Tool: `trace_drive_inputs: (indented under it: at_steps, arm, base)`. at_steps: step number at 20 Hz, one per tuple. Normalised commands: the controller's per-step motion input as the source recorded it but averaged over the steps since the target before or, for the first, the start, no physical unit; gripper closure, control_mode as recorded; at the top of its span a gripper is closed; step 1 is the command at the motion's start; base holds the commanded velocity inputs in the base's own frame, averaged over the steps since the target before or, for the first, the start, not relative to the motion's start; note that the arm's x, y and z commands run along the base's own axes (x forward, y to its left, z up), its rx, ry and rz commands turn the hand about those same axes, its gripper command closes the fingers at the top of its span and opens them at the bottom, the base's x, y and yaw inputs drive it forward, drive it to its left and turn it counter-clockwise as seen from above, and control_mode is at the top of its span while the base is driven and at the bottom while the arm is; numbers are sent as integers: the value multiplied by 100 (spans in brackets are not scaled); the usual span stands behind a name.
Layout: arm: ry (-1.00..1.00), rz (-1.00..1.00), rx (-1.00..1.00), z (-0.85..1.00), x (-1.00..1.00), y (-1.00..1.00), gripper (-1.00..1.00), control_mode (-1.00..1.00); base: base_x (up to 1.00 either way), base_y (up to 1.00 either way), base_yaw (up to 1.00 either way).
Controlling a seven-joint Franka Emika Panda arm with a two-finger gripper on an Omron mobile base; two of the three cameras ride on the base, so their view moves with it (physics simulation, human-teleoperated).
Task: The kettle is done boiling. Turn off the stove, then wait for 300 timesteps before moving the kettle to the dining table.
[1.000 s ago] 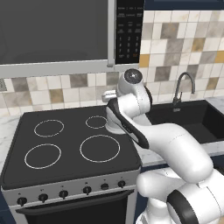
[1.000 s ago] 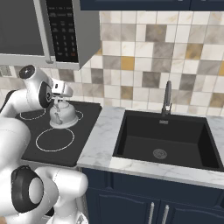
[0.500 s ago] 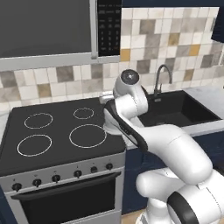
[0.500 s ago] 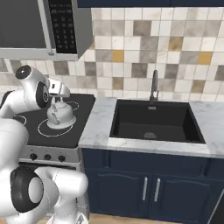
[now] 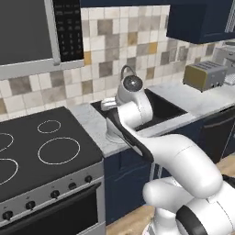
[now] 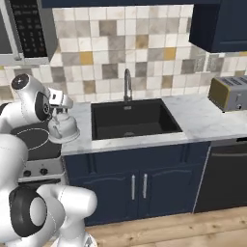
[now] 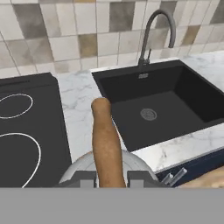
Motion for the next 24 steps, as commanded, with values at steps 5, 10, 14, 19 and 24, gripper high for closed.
trace_drive_inputs:
  at_steps: [5, 10, 14, 19, 24]
  arm:
    - [0, 0, 0, 0, 0, 0, 100, 100]
    - [0, 0, 0, 0, 0, 0, 100, 100]
    - [0, 0, 0, 0, 0, 0, 100, 100]
    - [0, 0, 0, 0, 0, 0, 100, 100]
    - [0, 0, 0, 0, 0, 0, 100, 100]
  base:
    - [-17, 2, -52]
    - [-11, 4, -53]
    - [-3, 5, -54]
    - [-1, 2, -53]
    - [-7, 0, -52]
